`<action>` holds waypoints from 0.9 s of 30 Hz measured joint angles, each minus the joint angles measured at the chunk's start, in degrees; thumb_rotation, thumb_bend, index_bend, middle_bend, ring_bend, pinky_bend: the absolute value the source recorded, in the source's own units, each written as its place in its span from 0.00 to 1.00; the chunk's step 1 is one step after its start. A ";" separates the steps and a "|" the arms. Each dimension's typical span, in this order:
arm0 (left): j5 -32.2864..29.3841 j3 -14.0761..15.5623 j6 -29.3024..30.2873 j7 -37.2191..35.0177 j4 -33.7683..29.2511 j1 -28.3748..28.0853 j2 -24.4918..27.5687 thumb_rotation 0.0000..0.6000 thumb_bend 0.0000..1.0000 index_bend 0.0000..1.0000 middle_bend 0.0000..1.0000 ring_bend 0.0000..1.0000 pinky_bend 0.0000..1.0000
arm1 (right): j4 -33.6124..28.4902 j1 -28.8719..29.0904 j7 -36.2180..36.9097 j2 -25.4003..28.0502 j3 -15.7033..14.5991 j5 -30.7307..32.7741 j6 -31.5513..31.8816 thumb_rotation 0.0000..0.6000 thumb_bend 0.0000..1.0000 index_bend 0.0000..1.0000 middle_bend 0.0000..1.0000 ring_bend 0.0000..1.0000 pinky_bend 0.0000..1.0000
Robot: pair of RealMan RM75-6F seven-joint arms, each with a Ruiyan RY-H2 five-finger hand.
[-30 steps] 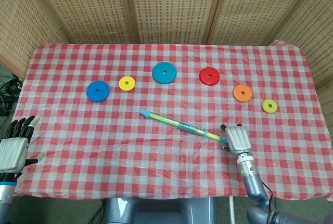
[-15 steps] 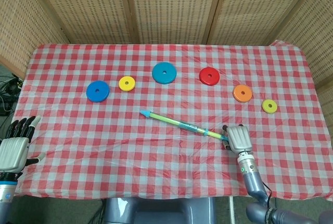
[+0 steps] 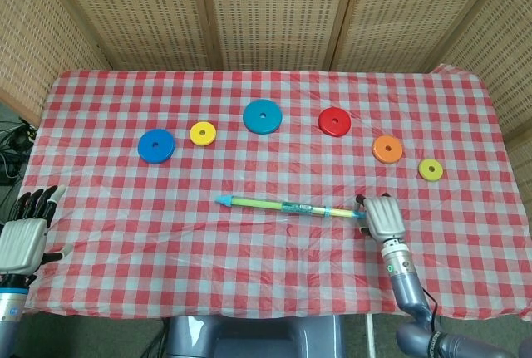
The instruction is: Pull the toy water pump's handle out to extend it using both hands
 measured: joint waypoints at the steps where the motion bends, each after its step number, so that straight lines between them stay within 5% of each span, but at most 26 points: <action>1: -0.19 -0.06 -0.17 -0.04 0.00 -0.07 -0.01 1.00 0.15 0.00 0.00 0.00 0.00 | -0.59 0.06 0.06 0.42 0.12 -0.09 0.08 1.00 0.61 0.74 1.00 0.92 0.49; 27: -11.26 -6.58 -10.16 8.29 -12.15 -9.71 3.73 1.00 0.15 0.00 0.00 0.00 0.00 | -15.63 7.56 -1.44 14.51 10.29 12.59 -5.60 1.00 0.63 0.82 1.00 0.93 0.50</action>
